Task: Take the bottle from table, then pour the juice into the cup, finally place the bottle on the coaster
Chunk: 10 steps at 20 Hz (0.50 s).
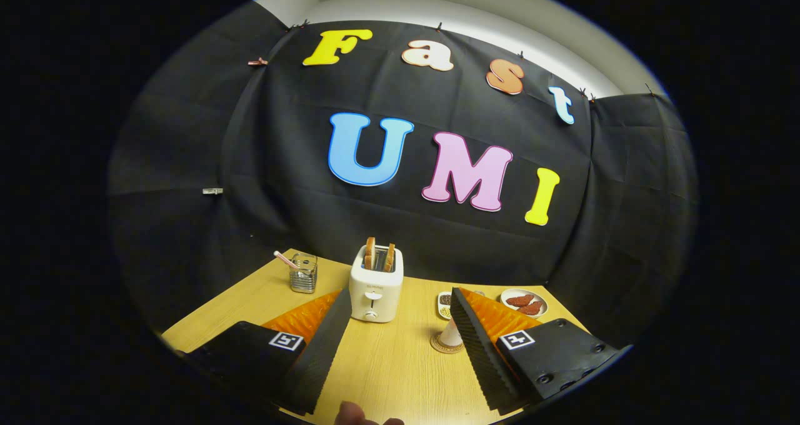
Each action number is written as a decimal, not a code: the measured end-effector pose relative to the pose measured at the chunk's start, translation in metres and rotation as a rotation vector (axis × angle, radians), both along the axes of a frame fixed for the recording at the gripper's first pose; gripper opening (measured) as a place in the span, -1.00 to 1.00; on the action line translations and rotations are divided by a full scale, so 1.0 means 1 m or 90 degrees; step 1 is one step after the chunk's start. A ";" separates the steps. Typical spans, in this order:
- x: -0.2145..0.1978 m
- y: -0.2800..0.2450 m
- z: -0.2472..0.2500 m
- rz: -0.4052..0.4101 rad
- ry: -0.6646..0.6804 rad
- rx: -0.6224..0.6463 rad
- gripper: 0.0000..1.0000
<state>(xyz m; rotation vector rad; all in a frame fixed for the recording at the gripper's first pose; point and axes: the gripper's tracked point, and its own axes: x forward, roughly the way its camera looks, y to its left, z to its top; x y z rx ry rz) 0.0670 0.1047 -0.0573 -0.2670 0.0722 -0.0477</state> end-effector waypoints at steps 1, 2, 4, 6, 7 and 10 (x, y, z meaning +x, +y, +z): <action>-0.008 0.006 -0.004 0.006 0.001 0.007 0.94; -0.014 0.009 -0.009 0.009 0.006 0.015 0.95; -0.025 0.008 -0.022 0.002 0.029 0.021 0.94; -0.029 0.004 -0.022 -0.002 0.029 0.015 0.95; -0.030 0.000 -0.021 -0.002 0.025 0.012 0.95; -0.030 -0.011 -0.015 -0.005 0.005 0.014 0.95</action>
